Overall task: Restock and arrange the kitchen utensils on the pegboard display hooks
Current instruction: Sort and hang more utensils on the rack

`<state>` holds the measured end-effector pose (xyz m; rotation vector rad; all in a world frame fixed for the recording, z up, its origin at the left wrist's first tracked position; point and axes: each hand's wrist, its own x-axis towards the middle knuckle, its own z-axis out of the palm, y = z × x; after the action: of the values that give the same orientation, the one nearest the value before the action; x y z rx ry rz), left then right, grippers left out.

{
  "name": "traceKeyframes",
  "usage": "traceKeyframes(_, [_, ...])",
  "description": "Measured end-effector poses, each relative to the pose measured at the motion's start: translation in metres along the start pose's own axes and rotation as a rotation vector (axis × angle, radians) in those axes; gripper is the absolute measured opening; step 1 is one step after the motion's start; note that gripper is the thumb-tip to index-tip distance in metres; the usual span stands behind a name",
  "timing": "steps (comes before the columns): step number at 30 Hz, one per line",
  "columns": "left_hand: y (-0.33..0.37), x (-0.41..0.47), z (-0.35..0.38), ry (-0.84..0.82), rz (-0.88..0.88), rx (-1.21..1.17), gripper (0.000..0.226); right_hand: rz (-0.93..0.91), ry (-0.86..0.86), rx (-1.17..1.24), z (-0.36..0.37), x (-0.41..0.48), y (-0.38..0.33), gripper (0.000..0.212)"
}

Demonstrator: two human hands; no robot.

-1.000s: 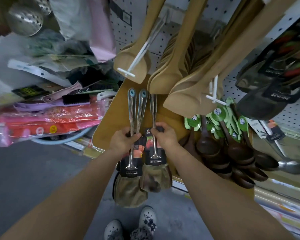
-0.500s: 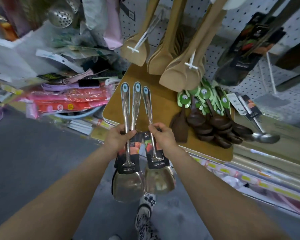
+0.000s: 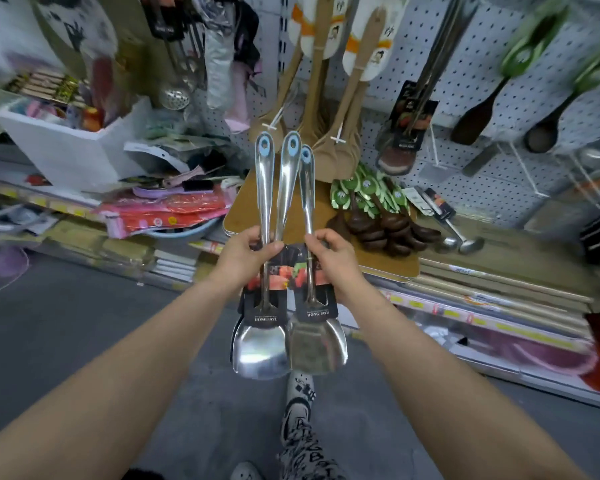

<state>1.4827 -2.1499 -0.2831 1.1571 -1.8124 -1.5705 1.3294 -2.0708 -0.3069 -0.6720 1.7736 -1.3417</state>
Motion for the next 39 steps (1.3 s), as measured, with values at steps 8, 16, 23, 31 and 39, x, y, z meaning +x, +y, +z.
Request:
traceKeyframes(8, [0.075,-0.018,0.014,-0.062,0.197,0.079,0.008,-0.195,0.115,-0.041,-0.042,-0.044,-0.065,0.03])
traceKeyframes(16, [0.137,0.011,0.026,-0.079,0.352,0.091,0.017,-0.287,0.316,0.027,-0.097,-0.029,-0.124,0.015])
traceKeyframes(23, [0.165,0.063,0.049,-0.085,0.381,0.104,0.018,-0.285,0.39,0.072,-0.143,0.029,-0.139,0.015])
traceKeyframes(31, [0.171,0.119,0.088,-0.115,0.417,0.126,0.008,-0.286,0.361,0.013,-0.18,0.076,-0.137,0.021])
traceKeyframes(39, [0.165,0.148,0.104,-0.119,0.447,0.173,0.01,-0.355,0.312,-0.035,-0.196,0.1,-0.128,0.035])
